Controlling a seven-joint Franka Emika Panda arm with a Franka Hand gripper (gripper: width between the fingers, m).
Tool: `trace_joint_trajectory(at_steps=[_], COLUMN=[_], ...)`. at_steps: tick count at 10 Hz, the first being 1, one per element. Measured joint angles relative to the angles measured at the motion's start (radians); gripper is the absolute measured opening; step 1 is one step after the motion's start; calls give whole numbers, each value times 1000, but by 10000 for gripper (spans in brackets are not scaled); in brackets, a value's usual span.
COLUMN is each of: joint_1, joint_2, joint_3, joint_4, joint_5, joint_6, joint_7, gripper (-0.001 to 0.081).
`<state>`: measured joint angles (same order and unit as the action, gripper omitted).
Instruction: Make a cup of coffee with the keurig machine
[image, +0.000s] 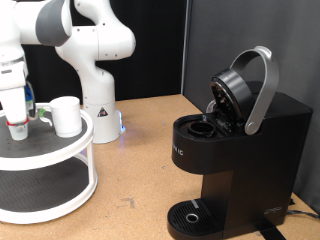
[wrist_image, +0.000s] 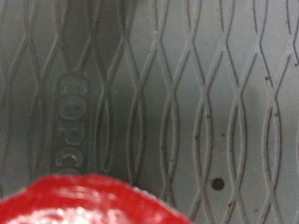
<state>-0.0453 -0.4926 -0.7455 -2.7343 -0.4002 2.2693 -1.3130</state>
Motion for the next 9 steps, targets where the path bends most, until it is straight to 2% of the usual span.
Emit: trace_joint_trajectory(at_steps=[2,3,4,6,9], joint_1=[0,0,0,0,2], joint_2=[2,2,2,2,-37], joint_3=[-3,-3,-3,-3,5], joint_4=[-2,-2,-2,3,50], joint_5=[0,0,0,3,32], joint_6=[7,8,9,-1,-107], joint_7=[0,0,0,0,-6], gripper=[530,530,425,425,425])
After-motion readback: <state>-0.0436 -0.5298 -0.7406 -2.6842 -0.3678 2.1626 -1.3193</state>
